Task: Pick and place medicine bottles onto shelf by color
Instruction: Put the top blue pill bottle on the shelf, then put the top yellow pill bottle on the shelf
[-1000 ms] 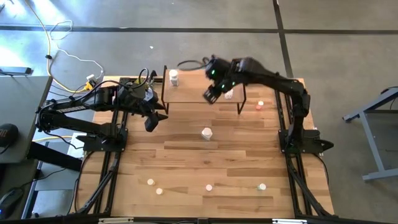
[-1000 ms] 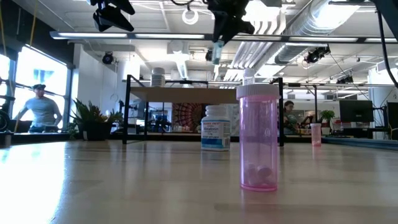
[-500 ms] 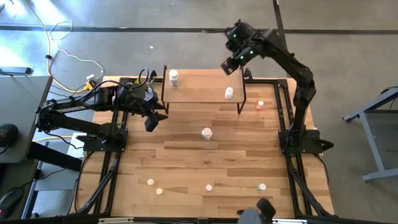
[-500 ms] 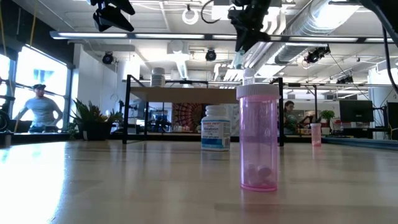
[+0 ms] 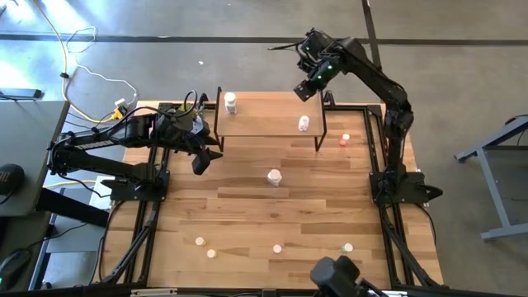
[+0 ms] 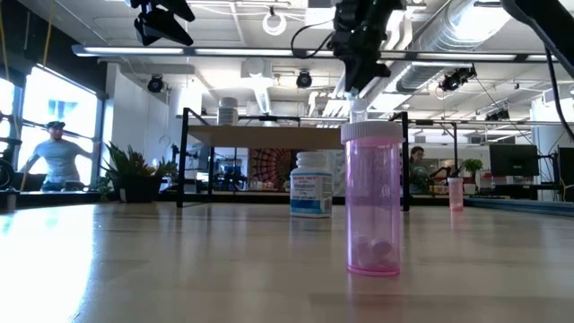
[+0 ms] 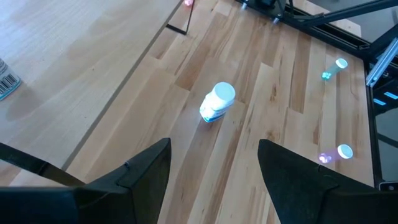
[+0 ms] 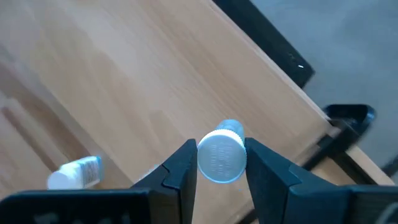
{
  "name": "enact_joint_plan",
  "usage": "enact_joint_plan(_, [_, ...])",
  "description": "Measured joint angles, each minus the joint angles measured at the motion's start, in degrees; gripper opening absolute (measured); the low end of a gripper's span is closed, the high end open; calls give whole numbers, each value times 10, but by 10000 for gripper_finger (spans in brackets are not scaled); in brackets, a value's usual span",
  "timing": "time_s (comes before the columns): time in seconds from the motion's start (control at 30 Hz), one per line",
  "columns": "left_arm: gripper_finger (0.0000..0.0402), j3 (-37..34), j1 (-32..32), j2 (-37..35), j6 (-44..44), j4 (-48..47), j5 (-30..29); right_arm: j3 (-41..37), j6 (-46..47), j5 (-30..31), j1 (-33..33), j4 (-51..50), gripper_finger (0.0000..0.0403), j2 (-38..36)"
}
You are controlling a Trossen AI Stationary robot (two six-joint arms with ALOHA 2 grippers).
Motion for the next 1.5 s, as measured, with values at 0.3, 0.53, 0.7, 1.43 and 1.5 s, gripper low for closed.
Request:
enact_joint_plan(0.3, [229, 0, 0, 0, -1, 0, 0, 0, -12, -29, 0, 8, 106, 36])
enact_joint_plan(0.53, [229, 0, 0, 0, -10, 1, 0, 0, -30, -30, 0, 2, 106, 54])
enact_joint_plan(0.7, [229, 0, 0, 0, -10, 2, 0, 0, -40, -30, 0, -9, 106, 66])
enact_joint_plan(1.43, [229, 0, 0, 0, -10, 2, 2, 0, -44, -15, 0, -18, 177, 67])
enact_joint_plan(1.5, [229, 0, 0, 0, -10, 2, 2, 0, -35, -15, 0, -18, 184, 66])
